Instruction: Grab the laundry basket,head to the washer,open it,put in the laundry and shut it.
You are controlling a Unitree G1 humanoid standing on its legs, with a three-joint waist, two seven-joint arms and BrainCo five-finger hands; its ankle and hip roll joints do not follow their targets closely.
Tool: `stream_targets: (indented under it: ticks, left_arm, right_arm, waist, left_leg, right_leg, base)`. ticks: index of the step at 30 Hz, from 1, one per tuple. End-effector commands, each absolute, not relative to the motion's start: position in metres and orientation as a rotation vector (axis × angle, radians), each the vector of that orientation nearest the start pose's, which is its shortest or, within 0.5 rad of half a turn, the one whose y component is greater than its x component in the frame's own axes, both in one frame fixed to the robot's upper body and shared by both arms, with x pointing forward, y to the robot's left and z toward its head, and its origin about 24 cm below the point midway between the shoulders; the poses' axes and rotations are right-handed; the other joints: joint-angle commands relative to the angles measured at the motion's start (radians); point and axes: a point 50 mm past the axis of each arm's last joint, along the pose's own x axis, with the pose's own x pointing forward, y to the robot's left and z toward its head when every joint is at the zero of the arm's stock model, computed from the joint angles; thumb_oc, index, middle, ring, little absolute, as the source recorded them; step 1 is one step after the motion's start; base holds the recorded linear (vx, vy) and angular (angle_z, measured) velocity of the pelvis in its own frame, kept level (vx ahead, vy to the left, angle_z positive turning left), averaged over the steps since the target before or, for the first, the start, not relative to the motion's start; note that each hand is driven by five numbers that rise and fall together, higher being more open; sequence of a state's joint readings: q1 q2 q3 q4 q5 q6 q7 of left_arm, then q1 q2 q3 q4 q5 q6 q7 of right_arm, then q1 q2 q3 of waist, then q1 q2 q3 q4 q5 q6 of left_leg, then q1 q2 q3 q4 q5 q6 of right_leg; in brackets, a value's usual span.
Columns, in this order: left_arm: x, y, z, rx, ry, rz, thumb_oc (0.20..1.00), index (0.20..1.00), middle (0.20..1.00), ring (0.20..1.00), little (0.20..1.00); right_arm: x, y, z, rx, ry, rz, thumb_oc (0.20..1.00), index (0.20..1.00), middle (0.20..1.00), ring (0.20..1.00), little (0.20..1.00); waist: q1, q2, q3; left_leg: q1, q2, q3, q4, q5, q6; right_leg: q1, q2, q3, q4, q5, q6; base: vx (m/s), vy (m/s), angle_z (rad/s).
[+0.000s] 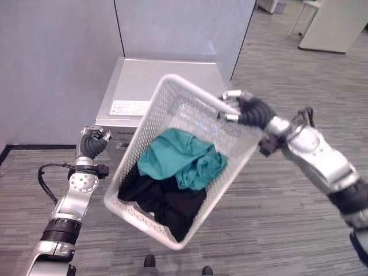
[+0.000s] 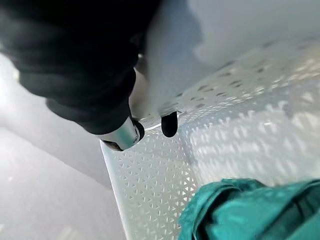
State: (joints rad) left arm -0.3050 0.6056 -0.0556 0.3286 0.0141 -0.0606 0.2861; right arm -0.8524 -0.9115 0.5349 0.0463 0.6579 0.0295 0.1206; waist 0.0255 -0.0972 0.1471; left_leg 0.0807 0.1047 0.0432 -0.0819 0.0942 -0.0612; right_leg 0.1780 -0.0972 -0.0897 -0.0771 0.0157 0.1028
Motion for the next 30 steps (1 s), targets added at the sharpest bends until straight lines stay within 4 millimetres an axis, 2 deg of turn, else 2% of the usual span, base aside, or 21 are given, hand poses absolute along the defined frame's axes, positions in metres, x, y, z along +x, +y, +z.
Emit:
stream_targets:
  ticks: [1,3,5,8,10,11,13,15,16,19,20,22,23,24,25,26,27,28,29,30]
  left_arm:
    - [0.309,0.271,0.113,0.597,-0.186,0.265,0.200,0.200,0.200,0.200,0.200]
    - [0.312,0.268,0.115,0.579,-0.193,0.248,0.200,0.200,0.200,0.200,0.200]
    - [0.313,0.267,0.116,0.575,-0.197,0.241,0.200,0.200,0.200,0.200,0.200]
    - [0.317,0.263,0.122,0.568,-0.221,0.226,0.200,0.200,0.200,0.200,0.200]
    - [0.314,0.260,0.129,0.560,-0.251,0.207,0.200,0.200,0.200,0.200,0.200]
    - [0.314,0.260,0.129,0.561,-0.250,0.207,0.200,0.200,0.200,0.200,0.200]
    - [0.310,0.261,0.133,0.560,-0.271,0.205,0.200,0.200,0.200,0.200,0.200]
    - [0.310,0.261,0.134,0.557,-0.277,0.205,0.200,0.200,0.200,0.200,0.200]
    - [0.310,0.260,0.136,0.552,-0.284,0.198,0.200,0.200,0.200,0.200,0.200]
    - [0.315,0.258,0.144,0.556,-0.303,0.190,0.200,0.200,0.200,0.200,0.200]
    - [0.325,0.255,0.160,0.578,-0.343,0.197,0.200,0.200,0.200,0.200,0.200]
    - [0.339,0.248,0.181,0.610,-0.394,0.197,0.200,0.200,0.200,0.200,0.200]
    - [0.340,0.246,0.183,0.611,-0.399,0.193,0.200,0.200,0.200,0.200,0.200]
    - [0.354,0.239,0.206,0.656,-0.441,0.202,0.200,0.200,0.200,0.200,0.200]
    - [0.357,0.236,0.208,0.657,-0.449,0.197,0.200,0.200,0.200,0.200,0.200]
    - [0.368,0.231,0.225,0.696,-0.462,0.208,0.200,0.200,0.200,0.200,0.200]
    - [0.370,0.228,0.228,0.697,-0.468,0.204,0.200,0.200,0.200,0.200,0.200]
    - [0.376,0.224,0.240,0.727,-0.485,0.202,0.200,0.200,0.200,0.200,0.200]
    - [0.383,0.213,0.260,0.750,-0.513,0.194,0.200,0.200,0.200,0.200,0.200]
    - [0.388,0.206,0.266,0.758,-0.514,0.189,0.200,0.200,0.200,0.200,0.200]
  right_arm:
    - [0.333,-0.156,0.337,-0.248,-0.727,0.389,0.200,0.200,0.200,0.200,0.200]
    - [0.352,-0.161,0.360,-0.227,-0.719,0.273,0.200,0.200,0.200,0.200,0.200]
    - [0.358,-0.161,0.364,-0.216,-0.708,0.242,0.200,0.200,0.200,0.200,0.200]
    - [0.376,-0.173,0.366,-0.188,-0.645,0.119,0.200,0.200,0.200,0.200,0.200]
    - [0.394,-0.194,0.348,-0.124,-0.530,-0.026,0.200,0.200,0.200,0.200,0.200]
    - [0.394,-0.194,0.348,-0.123,-0.530,-0.026,0.200,0.200,0.200,0.200,0.200]
    - [0.401,-0.211,0.334,-0.089,-0.460,-0.109,0.200,0.200,0.200,0.200,0.200]
    - [0.402,-0.215,0.330,-0.076,-0.444,-0.128,0.200,0.200,0.200,0.200,0.200]
    - [0.405,-0.230,0.322,-0.027,-0.400,-0.192,0.200,0.200,0.200,0.200,0.200]
    - [0.405,-0.241,0.319,0.031,-0.380,-0.244,0.200,0.200,0.200,0.200,0.200]
    - [0.406,-0.246,0.318,0.085,-0.369,-0.278,0.200,0.200,0.200,0.200,0.200]
    - [0.404,-0.253,0.323,0.122,-0.380,-0.311,0.200,0.200,0.200,0.200,0.200]
    - [0.404,-0.255,0.324,0.124,-0.384,-0.316,0.200,0.200,0.200,0.200,0.200]
    - [0.401,-0.259,0.331,0.129,-0.404,-0.338,0.200,0.200,0.200,0.200,0.200]
    - [0.400,-0.261,0.332,0.132,-0.409,-0.345,0.200,0.200,0.200,0.200,0.200]
    - [0.400,-0.264,0.332,0.125,-0.405,-0.364,0.200,0.200,0.200,0.200,0.200]
    - [0.399,-0.266,0.333,0.128,-0.410,-0.370,0.200,0.200,0.200,0.200,0.200]
    - [0.400,-0.264,0.334,0.117,-0.405,-0.368,0.200,0.200,0.200,0.200,0.200]
    - [0.401,-0.255,0.341,0.124,-0.421,-0.352,0.200,0.200,0.200,0.200,0.200]
    - [0.401,-0.253,0.342,0.130,-0.422,-0.353,0.200,0.200,0.200,0.200,0.200]
  waist:
    - [0.039,-0.002,-0.098]
    - [0.055,-0.005,-0.099]
    - [0.059,-0.005,-0.099]
    - [0.078,-0.009,-0.096]
    - [0.099,-0.005,-0.091]
    - [0.098,-0.006,-0.091]
    - [0.114,0.001,-0.087]
    - [0.116,0.003,-0.085]
    - [0.124,0.007,-0.084]
    - [0.129,0.012,-0.082]
    - [0.130,0.021,-0.087]
    - [0.129,0.026,-0.088]
    - [0.131,0.024,-0.086]
    - [0.112,0.032,-0.088]
    - [0.113,0.030,-0.086]
    - [0.091,0.033,-0.084]
    - [0.093,0.030,-0.082]
    - [0.087,0.027,-0.069]
    - [0.095,0.025,-0.025]
    - [0.087,0.023,-0.009]
  left_leg:
    - [0.058,0.080,-0.030,0.136,-0.171,-0.027]
    - [0.053,0.084,-0.039,0.132,-0.163,-0.029]
    - [0.052,0.084,-0.044,0.128,-0.159,-0.030]
    - [0.043,0.086,-0.059,0.122,-0.148,-0.035]
    - [0.036,0.082,-0.085,0.106,-0.141,-0.036]
    - [0.036,0.082,-0.086,0.106,-0.141,-0.036]
    - [0.032,0.080,-0.098,0.094,-0.135,-0.034]
    - [0.030,0.081,-0.100,0.090,-0.133,-0.034]
    - [0.031,0.081,-0.107,0.083,-0.136,-0.036]
    - [0.026,0.078,-0.111,0.075,-0.130,-0.037]
    - [0.023,0.076,-0.115,0.058,-0.122,-0.040]
    - [0.012,0.079,-0.119,0.044,-0.105,-0.049]
    - [0.009,0.079,-0.122,0.043,-0.104,-0.050]
    - [-0.015,0.082,-0.126,0.039,-0.082,-0.066]
    - [-0.021,0.083,-0.133,0.039,-0.081,-0.068]
    - [-0.050,0.087,-0.134,0.065,-0.076,-0.077]
    - [-0.058,0.087,-0.139,0.074,-0.080,-0.078]
    - [-0.085,0.087,-0.139,0.142,-0.081,-0.081]
    - [-0.163,0.053,-0.192,0.311,-0.039,-0.084]
    - [-0.204,0.034,-0.219,0.378,-0.053,-0.075]
  right_leg:
    - [-0.113,-0.055,0.021,0.197,-0.102,0.012]
    - [-0.101,-0.055,0.007,0.190,-0.105,0.010]
    - [-0.095,-0.054,-0.001,0.187,-0.106,0.009]
    - [-0.084,-0.056,-0.023,0.180,-0.104,0.008]
    - [-0.064,-0.059,-0.053,0.164,-0.100,0.008]
    - [-0.063,-0.059,-0.053,0.163,-0.100,0.008]
    - [-0.065,-0.060,-0.065,0.161,-0.098,0.009]
    - [-0.064,-0.059,-0.069,0.160,-0.099,0.009]
    - [-0.055,-0.057,-0.075,0.155,-0.108,0.007]
    - [-0.052,-0.056,-0.083,0.139,-0.105,0.007]
    - [-0.053,-0.053,-0.088,0.121,-0.102,0.009]
    - [-0.055,-0.046,-0.093,0.105,-0.098,0.009]
    - [-0.056,-0.045,-0.095,0.104,-0.098,0.008]
    - [-0.063,-0.031,-0.081,0.104,-0.107,0.000]
    - [-0.068,-0.030,-0.087,0.107,-0.109,-0.001]
    - [-0.072,-0.012,-0.065,0.115,-0.125,-0.019]
    - [-0.075,-0.011,-0.068,0.118,-0.127,-0.020]
    - [-0.074,-0.004,-0.062,0.124,-0.134,-0.033]
    - [-0.075,0.003,-0.051,0.136,-0.134,-0.054]
    - [-0.072,0.006,-0.057,0.143,-0.142,-0.058]
  base:
    - [0.00,-0.032,-0.03]
    - [0.01,-0.037,0.03]
    - [0.01,-0.019,0.06]
    - [0.04,-0.019,0.16]
    - [0.09,-0.013,0.55]
    - [0.05,-0.006,0.35]
    - [0.07,-0.003,0.15]
    - [0.06,-0.009,0.16]
    - [0.03,-0.011,0.25]
    - [0.07,-0.022,0.22]
    - [0.05,-0.037,0.14]
    - [0.04,-0.052,0.14]
    - [0.03,-0.076,0.18]
    - [0.01,-0.058,0.20]
    - [0.06,-0.131,0.39]
    - [0.04,-0.087,0.48]
    - [0.04,-0.135,0.68]
    - [-0.10,-0.150,0.49]
    - [-0.10,-0.161,0.27]
    - [-0.06,-0.095,-0.04]
